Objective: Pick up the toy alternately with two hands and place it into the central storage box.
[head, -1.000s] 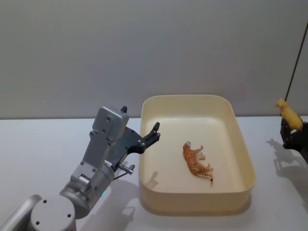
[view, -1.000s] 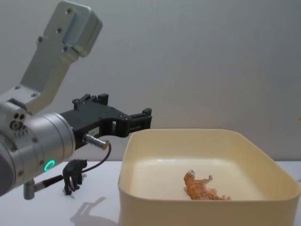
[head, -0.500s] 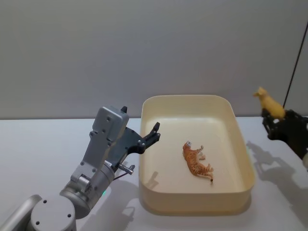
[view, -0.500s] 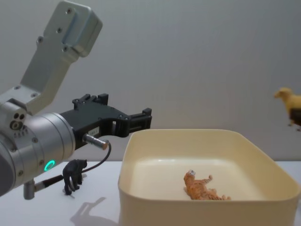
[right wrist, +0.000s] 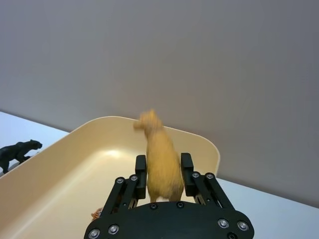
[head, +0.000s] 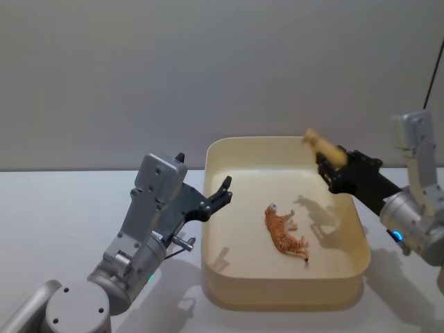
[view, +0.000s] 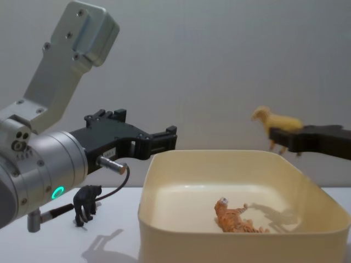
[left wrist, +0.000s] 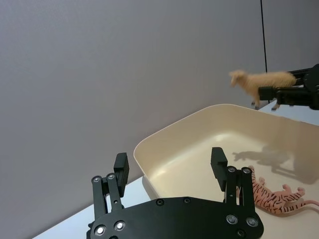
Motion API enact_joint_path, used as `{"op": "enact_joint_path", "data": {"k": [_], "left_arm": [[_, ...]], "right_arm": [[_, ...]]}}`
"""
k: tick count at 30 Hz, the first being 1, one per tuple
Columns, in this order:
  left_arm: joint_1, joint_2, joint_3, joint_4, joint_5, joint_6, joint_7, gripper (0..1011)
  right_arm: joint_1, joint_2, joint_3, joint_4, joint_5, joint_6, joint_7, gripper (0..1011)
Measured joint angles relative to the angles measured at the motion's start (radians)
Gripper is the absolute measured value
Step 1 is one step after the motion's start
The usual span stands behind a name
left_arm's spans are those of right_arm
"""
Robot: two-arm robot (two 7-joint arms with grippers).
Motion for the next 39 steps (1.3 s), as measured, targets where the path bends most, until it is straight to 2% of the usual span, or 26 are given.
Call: {"op": "enact_joint_path", "data": {"k": [1,5,6,7,8,9,12,15,19,22,28,39], "left_arm": [[0.0,0.0,0.0,0.0,0.0,0.0,0.0,1002],[0.0,0.0,0.0,0.0,0.0,0.0,0.0,1001],[0.0,0.0,0.0,0.0,0.0,0.0,0.0,1001],[0.0,0.0,0.0,0.0,0.0,0.0,0.0,1001],[0.0,0.0,0.0,0.0,0.0,0.0,0.0,1001],[0.0,0.0,0.0,0.0,0.0,0.0,0.0,1001],[0.0,0.0,0.0,0.0,0.0,0.0,0.0,1001],[0.0,0.0,0.0,0.0,0.0,0.0,0.0,1001],[0.0,0.0,0.0,0.0,0.0,0.0,0.0,1001],[-0.001,0.0,-0.001,0.0,0.0,0.0,0.0,1001],[-0.006,-0.006,-0.005,0.0,-0.015,0.017,0.003,1002],[-0.01,-0.018,-0.025,-0.025,-0.078,0.087,0.082,1002]], "right_arm": [[0.011,-0.007,-0.006,0.012,-0.004,0.002,0.006,420],[0.029,-0.02,-0.015,0.032,-0.01,0.006,0.017,500],[0.036,-0.025,-0.019,0.04,-0.013,0.007,0.021,561],[0.043,-0.029,-0.022,0.047,-0.015,0.009,0.025,581],[0.046,-0.031,-0.024,0.05,-0.015,0.009,0.027,623],[0.049,-0.033,-0.026,0.053,-0.017,0.01,0.029,623],[0.058,-0.04,-0.031,0.064,-0.02,0.012,0.034,761],[0.066,-0.045,-0.034,0.073,-0.022,0.013,0.039,816],[0.073,-0.05,-0.038,0.081,-0.024,0.014,0.043,952],[0.078,-0.053,-0.041,0.086,-0.026,0.015,0.045,1001],[0.084,-0.058,-0.044,0.092,-0.028,0.016,0.049,1001],[0.09,-0.062,-0.046,0.098,-0.029,0.018,0.052,1001]]}}
